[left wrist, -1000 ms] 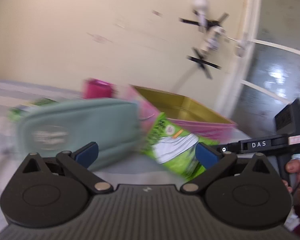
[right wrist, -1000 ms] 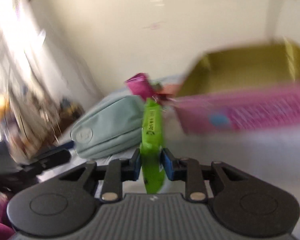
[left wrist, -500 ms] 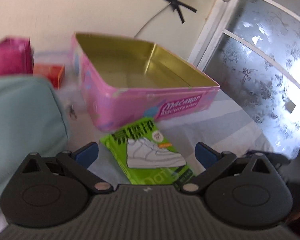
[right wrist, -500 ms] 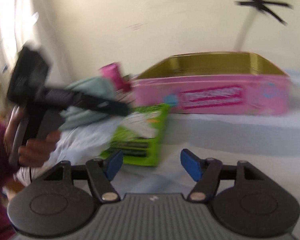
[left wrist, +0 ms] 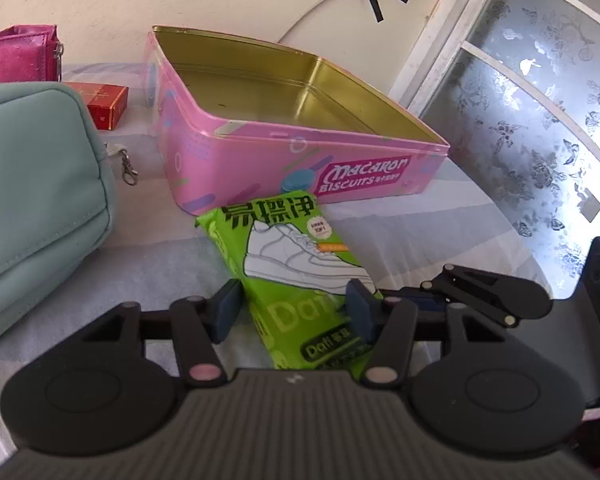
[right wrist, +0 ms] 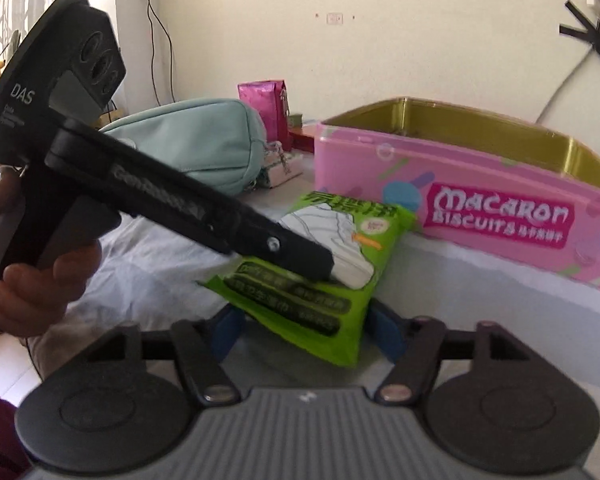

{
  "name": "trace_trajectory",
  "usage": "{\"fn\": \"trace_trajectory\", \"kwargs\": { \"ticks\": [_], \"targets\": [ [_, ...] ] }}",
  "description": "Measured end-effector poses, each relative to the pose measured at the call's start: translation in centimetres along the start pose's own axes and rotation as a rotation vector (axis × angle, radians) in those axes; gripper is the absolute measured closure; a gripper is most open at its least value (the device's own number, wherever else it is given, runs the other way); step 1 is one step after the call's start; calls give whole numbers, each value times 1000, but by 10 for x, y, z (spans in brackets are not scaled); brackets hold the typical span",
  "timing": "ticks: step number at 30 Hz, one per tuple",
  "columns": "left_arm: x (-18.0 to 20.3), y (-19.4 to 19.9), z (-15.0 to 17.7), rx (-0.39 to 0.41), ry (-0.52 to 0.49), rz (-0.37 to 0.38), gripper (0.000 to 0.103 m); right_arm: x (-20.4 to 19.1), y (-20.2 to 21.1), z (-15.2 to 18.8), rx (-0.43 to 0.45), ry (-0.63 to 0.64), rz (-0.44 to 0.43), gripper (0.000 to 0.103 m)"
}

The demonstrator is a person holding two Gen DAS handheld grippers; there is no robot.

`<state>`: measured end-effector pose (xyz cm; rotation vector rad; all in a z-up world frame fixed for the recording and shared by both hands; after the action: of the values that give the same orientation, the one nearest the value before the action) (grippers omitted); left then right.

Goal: Organize objects
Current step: 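Carry the green snack packet in the left gripper over the pink tin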

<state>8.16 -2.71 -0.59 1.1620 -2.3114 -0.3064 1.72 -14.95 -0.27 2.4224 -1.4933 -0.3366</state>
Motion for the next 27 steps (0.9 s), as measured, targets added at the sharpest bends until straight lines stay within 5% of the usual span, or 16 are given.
{"fn": "trace_trajectory", "kwargs": {
  "ticks": [6, 11, 15, 20, 27],
  "targets": [
    [17, 43, -17, 89, 10, 10, 44, 0, 35, -16, 132, -27, -59, 49],
    [54, 52, -55, 215, -141, 46, 43, 14, 61, -45, 287, -18, -20, 49],
    [73, 12, -86, 254, -208, 94, 43, 46, 64, -62, 356, -2, 92, 49],
    [87, -54, -100, 223, -184, 119, 42, 96, 48, -65, 336, -39, 207, 49],
    [105, -108, -114, 211, -220, 91, 42, 149, 34, -63, 306, -57, 254, 49]
  ]
}}
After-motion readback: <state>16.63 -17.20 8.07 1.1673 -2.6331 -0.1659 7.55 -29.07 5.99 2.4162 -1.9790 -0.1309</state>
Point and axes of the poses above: each gripper's, at about its wrist camera, not at the fingertips, and y roughly against the way its jaws point, x to its right, z to its underside, the point moved 1 cm from there along -y, roughly the way its jaws point, and after that the axes turned 15 degrees about x, right-handed, at the moved point
